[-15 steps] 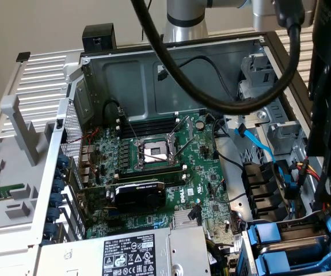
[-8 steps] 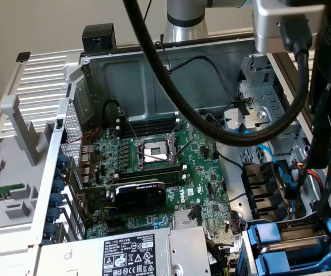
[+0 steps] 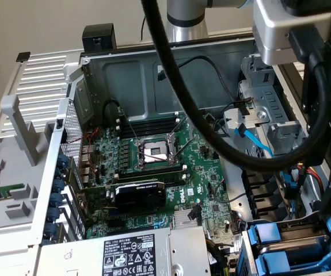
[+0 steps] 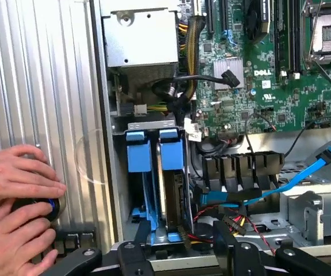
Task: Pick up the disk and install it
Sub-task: 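Insert the first disk wire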
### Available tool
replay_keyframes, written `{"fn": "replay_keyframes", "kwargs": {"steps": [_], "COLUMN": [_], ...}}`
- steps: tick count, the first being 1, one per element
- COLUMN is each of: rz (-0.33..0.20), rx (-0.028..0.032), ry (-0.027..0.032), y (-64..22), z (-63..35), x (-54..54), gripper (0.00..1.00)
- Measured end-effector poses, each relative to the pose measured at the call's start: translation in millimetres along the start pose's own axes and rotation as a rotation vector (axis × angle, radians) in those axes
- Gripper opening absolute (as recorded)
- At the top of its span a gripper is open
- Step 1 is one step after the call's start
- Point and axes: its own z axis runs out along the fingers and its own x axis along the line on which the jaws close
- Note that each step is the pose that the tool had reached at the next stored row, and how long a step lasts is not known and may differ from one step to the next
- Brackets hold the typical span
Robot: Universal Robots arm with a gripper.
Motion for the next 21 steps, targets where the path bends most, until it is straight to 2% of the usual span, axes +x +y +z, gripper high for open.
{"fn": "replay_keyframes", "kwargs": {"steps": [4, 5, 10, 13, 16, 18, 19, 21], "rz": [-0.027, -0.034, -0.107, -0.122, -0.122, -0.123, -0.127, -0.150], "rx": [-0.0030, -0.0036, -0.0083, -0.0173, -0.0221, -0.0281, -0.0318, -0.0353], "ry": [-0.0324, -0.0379, -0.0446, -0.0461, -0.0458, -0.0460, -0.0463, -0.0478], "y": [-2.4, -2.6, -3.0, -4.3, -13.9, -18.5, -19.5, -19.8], "z": [0.2, 0.4, 2.1, 4.1, 5.4, 6.4, 7.1, 7.7], "x": [-0.1, -0.2, -0.1, 2.9, 7.6, 8.7, 8.7, 8.7], "gripper": [0.55, 0.55, 0.55, 0.55, 0.55, 0.55, 0.55, 0.55]}}
